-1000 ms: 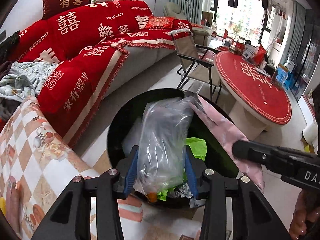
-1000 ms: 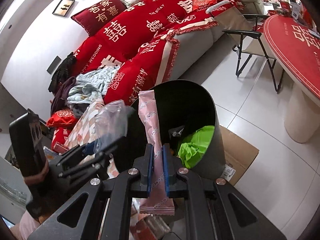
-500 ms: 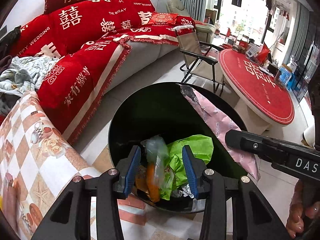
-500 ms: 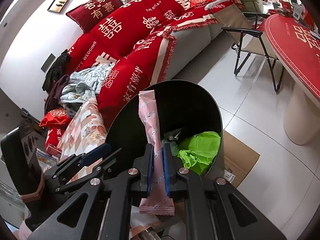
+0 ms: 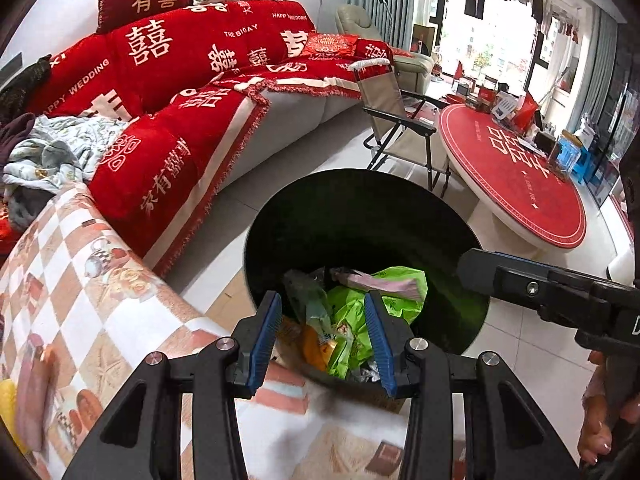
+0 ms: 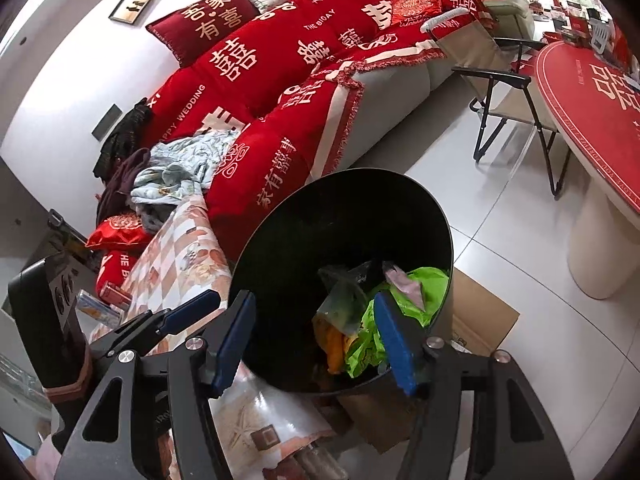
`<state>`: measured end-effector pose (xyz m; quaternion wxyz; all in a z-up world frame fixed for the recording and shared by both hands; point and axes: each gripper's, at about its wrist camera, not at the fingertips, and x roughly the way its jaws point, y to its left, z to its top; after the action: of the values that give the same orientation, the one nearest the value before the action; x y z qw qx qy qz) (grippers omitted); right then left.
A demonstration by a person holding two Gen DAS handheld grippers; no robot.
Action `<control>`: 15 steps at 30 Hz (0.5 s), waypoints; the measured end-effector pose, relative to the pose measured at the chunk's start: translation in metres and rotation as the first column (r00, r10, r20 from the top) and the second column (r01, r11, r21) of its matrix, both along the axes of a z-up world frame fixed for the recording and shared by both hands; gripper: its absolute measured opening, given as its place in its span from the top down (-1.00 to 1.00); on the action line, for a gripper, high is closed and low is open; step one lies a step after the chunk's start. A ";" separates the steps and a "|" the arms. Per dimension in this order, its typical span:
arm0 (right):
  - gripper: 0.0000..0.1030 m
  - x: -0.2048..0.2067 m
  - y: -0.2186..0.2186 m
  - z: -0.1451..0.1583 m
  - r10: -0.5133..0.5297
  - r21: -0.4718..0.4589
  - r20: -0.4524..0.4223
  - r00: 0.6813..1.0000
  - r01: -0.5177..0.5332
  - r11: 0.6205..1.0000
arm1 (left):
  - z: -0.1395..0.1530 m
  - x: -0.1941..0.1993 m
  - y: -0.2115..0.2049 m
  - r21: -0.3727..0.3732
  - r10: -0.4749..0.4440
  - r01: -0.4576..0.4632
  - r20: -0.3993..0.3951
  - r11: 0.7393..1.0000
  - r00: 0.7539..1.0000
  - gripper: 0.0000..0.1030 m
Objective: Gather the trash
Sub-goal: 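Move both open grippers back over the table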
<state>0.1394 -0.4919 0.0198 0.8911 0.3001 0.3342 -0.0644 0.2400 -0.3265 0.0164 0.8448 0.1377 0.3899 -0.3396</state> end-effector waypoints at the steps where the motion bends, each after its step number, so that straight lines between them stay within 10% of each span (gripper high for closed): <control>1: -0.32 -0.003 0.002 0.001 -0.001 -0.001 0.002 1.000 0.001 1.000 | 0.002 -0.002 0.003 -0.001 0.001 -0.001 0.004 1.000 1.000 -1.00; 15: -0.57 -0.036 0.056 0.019 0.064 -0.037 0.010 0.998 -0.063 0.997 | 0.026 -0.046 0.091 -0.026 0.019 -0.018 0.061 1.000 0.998 -1.00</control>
<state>0.1038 -0.4357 0.0391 0.8999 0.2733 0.3374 -0.0405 0.1937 -0.2351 0.0423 0.8612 0.1337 0.3607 -0.3323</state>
